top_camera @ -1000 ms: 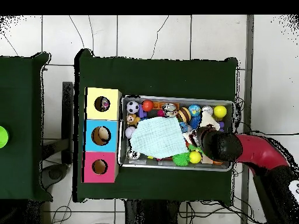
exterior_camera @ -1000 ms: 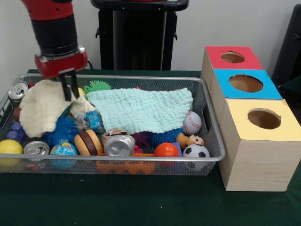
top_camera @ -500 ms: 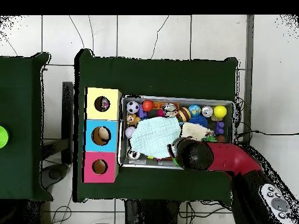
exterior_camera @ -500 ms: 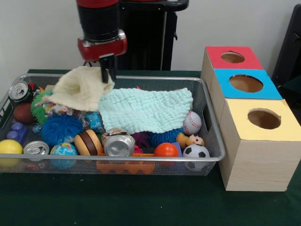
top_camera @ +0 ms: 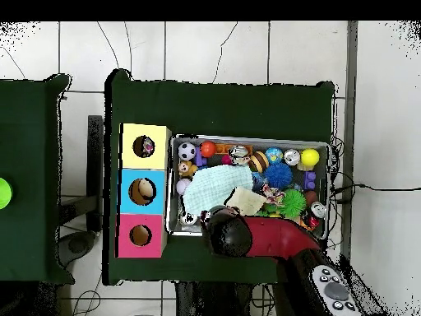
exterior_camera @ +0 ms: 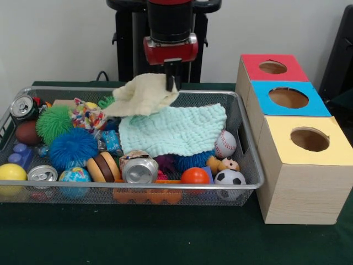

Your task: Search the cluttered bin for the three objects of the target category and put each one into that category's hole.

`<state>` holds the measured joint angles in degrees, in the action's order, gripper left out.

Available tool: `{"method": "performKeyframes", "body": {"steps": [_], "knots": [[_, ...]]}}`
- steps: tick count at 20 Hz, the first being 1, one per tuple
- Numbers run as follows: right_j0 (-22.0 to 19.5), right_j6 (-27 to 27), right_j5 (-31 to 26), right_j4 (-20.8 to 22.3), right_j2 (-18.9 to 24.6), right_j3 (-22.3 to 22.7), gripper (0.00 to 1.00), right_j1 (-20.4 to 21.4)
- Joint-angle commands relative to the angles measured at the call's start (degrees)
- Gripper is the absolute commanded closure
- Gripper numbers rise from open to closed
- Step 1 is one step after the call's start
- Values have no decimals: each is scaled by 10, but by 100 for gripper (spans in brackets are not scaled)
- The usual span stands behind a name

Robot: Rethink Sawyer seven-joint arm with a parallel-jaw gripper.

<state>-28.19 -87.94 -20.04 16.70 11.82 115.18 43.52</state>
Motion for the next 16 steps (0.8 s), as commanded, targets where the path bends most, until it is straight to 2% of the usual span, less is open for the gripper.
{"method": "performKeyframes", "body": {"steps": [1,11,14,16], "knots": [[42,-191,64,-50,-49,61,100,-13],[70,-201,83,-66,-61,63,100,-17],[81,-208,124,-67,-73,42,100,-44],[76,-215,153,-72,-73,48,100,-54]]}}
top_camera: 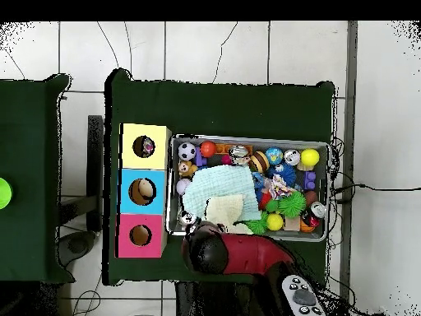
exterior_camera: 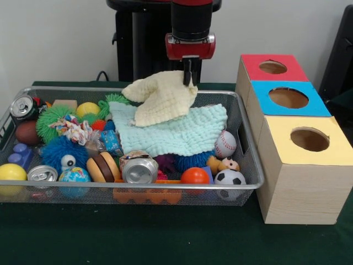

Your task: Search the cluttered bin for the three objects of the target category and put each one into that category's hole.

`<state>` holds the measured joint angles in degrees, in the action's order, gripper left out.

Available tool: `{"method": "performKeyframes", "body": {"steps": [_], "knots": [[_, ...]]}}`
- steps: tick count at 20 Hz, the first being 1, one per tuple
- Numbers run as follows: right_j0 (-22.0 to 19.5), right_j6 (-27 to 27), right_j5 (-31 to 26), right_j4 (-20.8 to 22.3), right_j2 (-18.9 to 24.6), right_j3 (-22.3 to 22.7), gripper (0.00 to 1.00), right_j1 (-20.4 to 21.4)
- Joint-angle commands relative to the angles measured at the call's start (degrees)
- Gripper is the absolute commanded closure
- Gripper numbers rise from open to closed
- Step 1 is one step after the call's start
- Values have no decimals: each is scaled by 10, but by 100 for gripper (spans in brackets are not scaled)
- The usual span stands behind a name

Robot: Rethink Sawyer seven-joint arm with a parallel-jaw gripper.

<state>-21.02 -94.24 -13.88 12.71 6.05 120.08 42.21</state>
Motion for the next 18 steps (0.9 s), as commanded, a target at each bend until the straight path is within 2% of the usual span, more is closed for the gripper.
{"method": "performKeyframes", "body": {"steps": [1,3,4,7,10,14,18], "knots": [[1,-150,93,-34,-13,1,100,-43],[-2,-141,94,-35,-10,0,100,-44],[-6,-139,95,-42,-6,7,0,-44],[-25,-129,107,-35,12,12,0,-47],[-6,-126,108,-34,-8,6,0,-43],[-9,-141,112,-51,-4,12,0,-35],[-51,-120,85,-57,37,24,0,-25]]}}
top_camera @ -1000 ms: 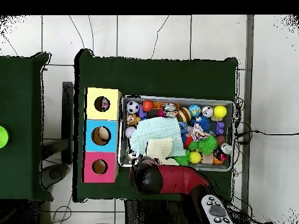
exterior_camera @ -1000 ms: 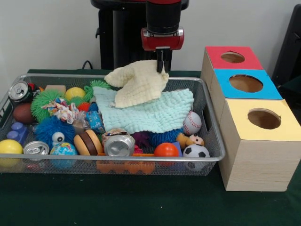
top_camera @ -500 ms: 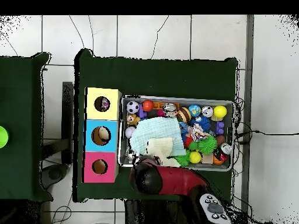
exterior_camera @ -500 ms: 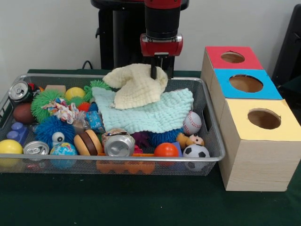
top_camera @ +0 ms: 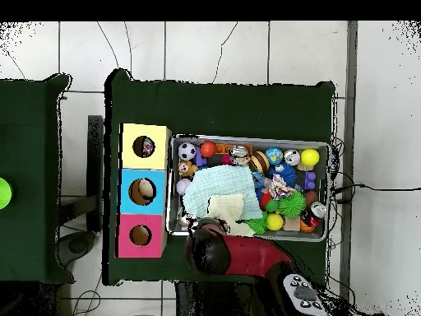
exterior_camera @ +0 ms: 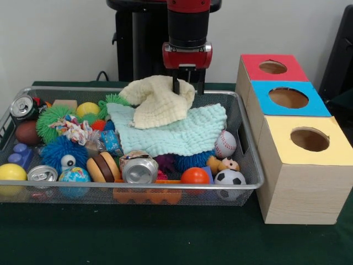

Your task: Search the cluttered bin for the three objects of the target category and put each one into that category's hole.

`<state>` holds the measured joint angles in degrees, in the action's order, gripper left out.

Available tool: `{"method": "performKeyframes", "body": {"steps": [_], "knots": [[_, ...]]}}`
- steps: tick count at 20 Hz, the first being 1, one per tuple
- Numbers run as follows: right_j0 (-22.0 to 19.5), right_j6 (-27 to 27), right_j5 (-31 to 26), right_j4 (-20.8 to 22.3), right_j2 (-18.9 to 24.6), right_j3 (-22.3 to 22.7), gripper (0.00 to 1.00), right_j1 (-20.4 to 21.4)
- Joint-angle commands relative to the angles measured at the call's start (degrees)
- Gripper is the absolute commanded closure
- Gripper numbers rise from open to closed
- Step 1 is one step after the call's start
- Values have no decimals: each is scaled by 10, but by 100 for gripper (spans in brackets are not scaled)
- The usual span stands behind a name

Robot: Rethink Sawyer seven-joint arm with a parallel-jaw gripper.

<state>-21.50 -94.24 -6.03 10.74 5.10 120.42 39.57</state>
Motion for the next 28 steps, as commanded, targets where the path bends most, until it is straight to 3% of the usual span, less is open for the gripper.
{"method": "performKeyframes", "body": {"steps": [1,5,8,13,28], "knots": [[-56,-115,3,-38,53,23,0,3],[-130,-65,-55,-36,93,21,0,25],[-182,-9,-153,-46,122,3,0,72],[-218,32,-235,-44,150,-25,0,106],[-261,0,-184,-18,194,-23,0,80]]}}
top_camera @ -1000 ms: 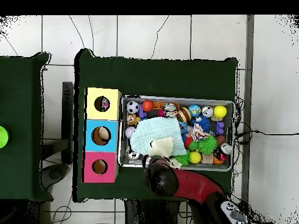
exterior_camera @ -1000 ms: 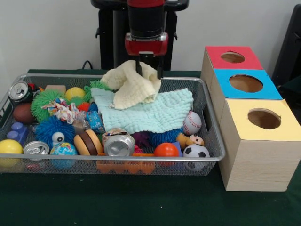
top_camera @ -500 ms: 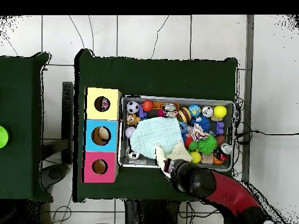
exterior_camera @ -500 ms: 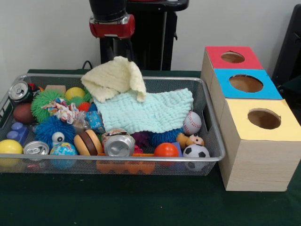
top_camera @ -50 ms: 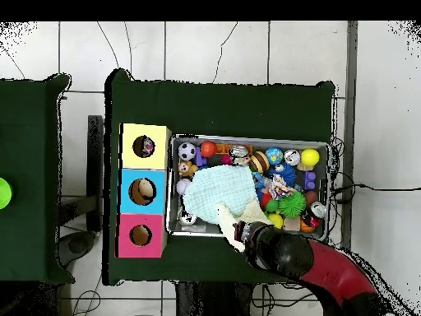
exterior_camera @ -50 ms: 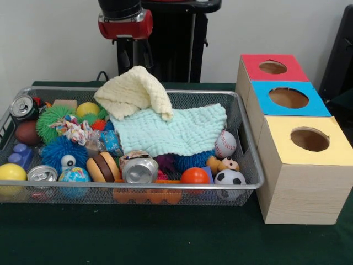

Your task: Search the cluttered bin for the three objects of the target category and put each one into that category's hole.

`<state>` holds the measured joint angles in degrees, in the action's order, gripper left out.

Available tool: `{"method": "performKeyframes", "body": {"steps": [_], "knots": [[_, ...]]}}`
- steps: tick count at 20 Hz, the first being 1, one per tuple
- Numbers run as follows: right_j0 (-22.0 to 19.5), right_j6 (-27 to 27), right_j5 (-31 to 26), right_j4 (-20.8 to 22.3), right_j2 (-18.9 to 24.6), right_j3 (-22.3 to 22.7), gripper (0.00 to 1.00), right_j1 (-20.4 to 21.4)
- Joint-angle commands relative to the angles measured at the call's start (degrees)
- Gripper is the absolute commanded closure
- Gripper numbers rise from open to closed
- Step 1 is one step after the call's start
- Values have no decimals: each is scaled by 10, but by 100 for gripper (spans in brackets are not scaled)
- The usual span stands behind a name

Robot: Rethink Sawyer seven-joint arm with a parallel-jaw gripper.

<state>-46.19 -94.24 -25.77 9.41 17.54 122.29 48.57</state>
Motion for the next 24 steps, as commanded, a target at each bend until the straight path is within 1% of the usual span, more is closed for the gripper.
{"method": "performKeyframes", "body": {"steps": [1,3,5,6,7,8,10,12,17,20,23,24], "knots": [[-14,0,15,-2,71,-43,0,-9],[-9,-2,22,10,66,-55,0,-14],[7,3,25,32,50,-89,0,-31],[16,15,14,46,44,-121,0,-47],[21,21,6,54,41,-139,0,-54],[27,37,-1,71,39,-167,0,-62],[35,52,-17,93,37,-200,0,-65],[41,63,-28,111,40,-223,0,-61],[47,71,-54,130,47,-264,0,-60],[39,80,-79,126,59,-281,0,-67],[26,84,-93,119,72,-283,0,-72],[16,86,-86,118,79,-274,0,-74]]}}
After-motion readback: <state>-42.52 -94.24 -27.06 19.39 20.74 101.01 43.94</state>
